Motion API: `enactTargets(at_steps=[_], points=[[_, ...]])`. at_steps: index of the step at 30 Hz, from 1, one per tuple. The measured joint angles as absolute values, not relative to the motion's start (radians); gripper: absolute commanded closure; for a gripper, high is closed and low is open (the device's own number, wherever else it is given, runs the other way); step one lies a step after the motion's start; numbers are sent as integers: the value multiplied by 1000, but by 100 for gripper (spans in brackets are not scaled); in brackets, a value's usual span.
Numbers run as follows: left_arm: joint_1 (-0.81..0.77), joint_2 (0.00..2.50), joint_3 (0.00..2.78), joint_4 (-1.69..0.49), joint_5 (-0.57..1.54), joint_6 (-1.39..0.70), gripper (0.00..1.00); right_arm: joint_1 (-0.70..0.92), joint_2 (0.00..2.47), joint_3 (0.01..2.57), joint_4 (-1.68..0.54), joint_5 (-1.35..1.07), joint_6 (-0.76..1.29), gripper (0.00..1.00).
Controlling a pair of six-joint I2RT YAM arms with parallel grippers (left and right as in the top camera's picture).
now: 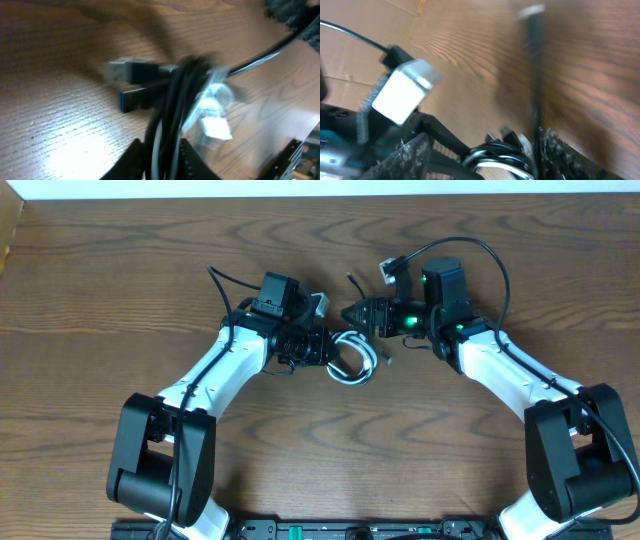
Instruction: Untangle cables
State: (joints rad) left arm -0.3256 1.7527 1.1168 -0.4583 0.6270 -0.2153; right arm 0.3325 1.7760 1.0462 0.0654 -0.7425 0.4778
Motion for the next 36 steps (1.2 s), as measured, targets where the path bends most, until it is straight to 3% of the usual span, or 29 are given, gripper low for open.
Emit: enactTargets(at_steps=[3, 5, 14, 27, 30, 32, 36], points=[[-326, 1753, 1117, -456, 627, -214, 56, 332, 1776, 1046, 12, -711, 467, 27], [-326, 1753, 1117, -455, 629, -213, 53, 332, 1776, 1046, -22, -686, 459, 25], [-326, 1753, 1117, -475, 620, -213, 53, 332, 1776, 1046, -82, -627, 426, 22], [-339, 1753, 1117, -648, 411, -218, 53, 332, 1776, 1046, -222, -476, 407, 24], [-354, 1753, 1117, -646, 404, -239, 53, 332, 1776, 1046, -247, -467, 394, 28], [-364, 1752, 1117, -637, 400, -260, 54, 332, 1776, 1046, -272, -462, 381, 40], [-382, 1752, 1116, -595, 385, -306, 54, 333, 1776, 1046, -304, -456, 354, 50]])
